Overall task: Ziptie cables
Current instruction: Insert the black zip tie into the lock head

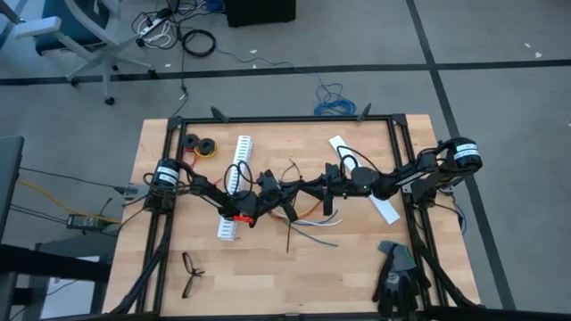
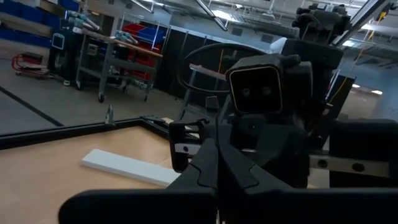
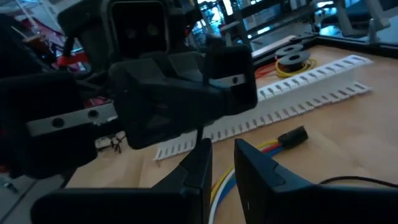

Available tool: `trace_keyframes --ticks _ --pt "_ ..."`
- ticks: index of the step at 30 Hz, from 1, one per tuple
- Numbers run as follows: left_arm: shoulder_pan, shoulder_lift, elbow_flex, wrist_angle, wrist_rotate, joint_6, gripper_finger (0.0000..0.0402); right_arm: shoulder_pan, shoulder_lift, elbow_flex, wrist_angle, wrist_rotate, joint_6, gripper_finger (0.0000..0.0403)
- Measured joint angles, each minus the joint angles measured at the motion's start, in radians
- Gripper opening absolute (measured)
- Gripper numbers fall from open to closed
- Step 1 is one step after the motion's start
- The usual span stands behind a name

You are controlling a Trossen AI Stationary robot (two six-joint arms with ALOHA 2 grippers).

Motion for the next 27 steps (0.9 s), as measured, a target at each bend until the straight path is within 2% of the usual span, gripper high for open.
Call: trace_keyframes --ticks 5,11,18,27 --pt "0.004 0.000 0.000 0.000 0.010 -0.060 0.0004 0.000 0.000 0.000 0.001 -0.065 -0.005 0.0059" --pt "0.016 0.000 0.027 -0.017 0.101 -0.111 0.0004 0.000 0.000 0.000 0.007 -0.110 -0.019 0.0059" --pt "0.016 0.000 0.073 -0.089 0.122 -0.103 0.0003 0.000 0.000 0.000 0.012 -0.112 -0.020 0.0058" --pt "0.016 0.000 0.069 -0.090 0.122 -0.103 0.0004 0.000 0.000 0.000 0.013 -0.140 -0.063 0.0004"
